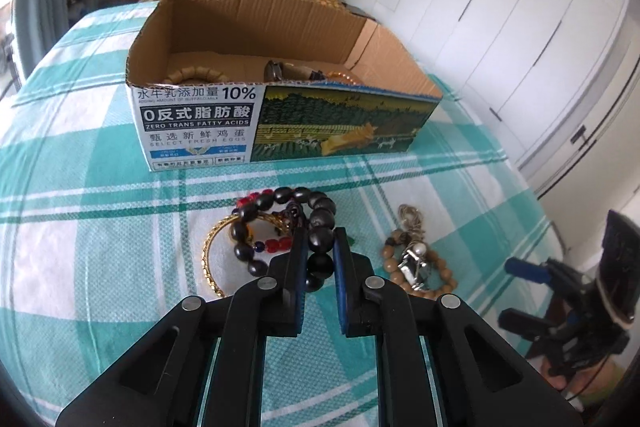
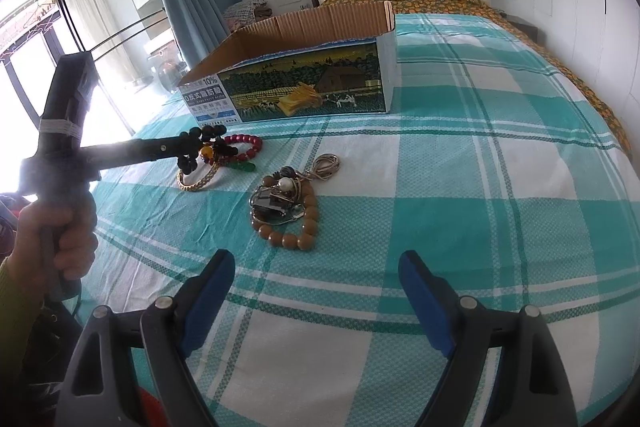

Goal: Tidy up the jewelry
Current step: 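Grasp the black bead bracelet with left tool while right tool grasps a green pendant charm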

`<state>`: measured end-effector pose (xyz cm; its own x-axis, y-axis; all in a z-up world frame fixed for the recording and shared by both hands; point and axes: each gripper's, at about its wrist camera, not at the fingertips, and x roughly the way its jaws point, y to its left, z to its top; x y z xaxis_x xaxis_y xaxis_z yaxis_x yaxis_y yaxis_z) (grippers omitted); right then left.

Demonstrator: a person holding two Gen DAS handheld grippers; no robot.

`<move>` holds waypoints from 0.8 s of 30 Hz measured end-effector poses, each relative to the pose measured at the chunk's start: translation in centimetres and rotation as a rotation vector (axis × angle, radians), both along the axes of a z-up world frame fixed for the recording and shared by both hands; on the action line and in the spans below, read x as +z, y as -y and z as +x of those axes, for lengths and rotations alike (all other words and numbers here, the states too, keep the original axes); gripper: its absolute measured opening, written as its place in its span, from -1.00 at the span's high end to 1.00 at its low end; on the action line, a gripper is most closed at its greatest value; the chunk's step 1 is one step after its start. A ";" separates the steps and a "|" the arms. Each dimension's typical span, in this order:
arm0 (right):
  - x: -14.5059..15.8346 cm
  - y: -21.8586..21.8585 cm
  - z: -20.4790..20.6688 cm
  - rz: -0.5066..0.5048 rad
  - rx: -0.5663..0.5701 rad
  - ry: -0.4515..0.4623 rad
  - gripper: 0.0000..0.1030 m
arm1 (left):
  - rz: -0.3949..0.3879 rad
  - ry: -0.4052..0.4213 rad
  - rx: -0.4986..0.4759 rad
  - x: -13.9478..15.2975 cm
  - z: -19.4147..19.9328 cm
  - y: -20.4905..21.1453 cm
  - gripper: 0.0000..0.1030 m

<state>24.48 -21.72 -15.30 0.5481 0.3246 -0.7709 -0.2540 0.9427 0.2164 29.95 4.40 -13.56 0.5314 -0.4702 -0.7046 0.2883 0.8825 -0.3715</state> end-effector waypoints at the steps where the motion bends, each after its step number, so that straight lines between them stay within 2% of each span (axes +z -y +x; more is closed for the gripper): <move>1: 0.1 -0.1 0.0 -0.002 0.003 0.003 -0.66 | -0.039 -0.002 0.010 0.4 -0.1 -0.4 0.79; 7: 0.6 -1.5 1.2 -0.008 0.041 0.014 -0.62 | -0.213 0.011 0.091 2.8 -0.6 -3.4 0.79; 10: 1.2 -3.9 3.2 0.018 0.109 0.020 -0.40 | -0.221 0.023 0.135 3.3 -1.5 -4.5 0.79; 12: 1.4 -5.9 4.8 0.044 0.160 0.011 -0.17 | -0.205 0.026 0.167 3.3 -2.2 -5.0 0.79; 15: 1.0 -9.3 7.5 0.052 0.230 -0.010 -0.05 | -0.181 0.017 0.208 2.7 -2.9 -5.6 0.79; 16: 0.6 -10.3 8.5 0.054 0.249 -0.026 -0.04 | -0.180 0.008 0.218 2.3 -3.0 -5.7 0.79; 18: -0.3 -11.9 10.4 0.072 0.275 -0.067 0.10 | -0.182 -0.012 0.237 1.6 -3.3 -6.2 0.79; 22: -2.8 -13.0 13.9 0.114 0.269 -0.184 0.24 | -0.181 -0.038 0.257 0.7 -4.0 -6.8 0.79; 24: -3.8 -12.7 14.7 0.156 0.262 -0.232 0.76 | -0.174 -0.042 0.259 0.5 -4.1 -6.8 0.79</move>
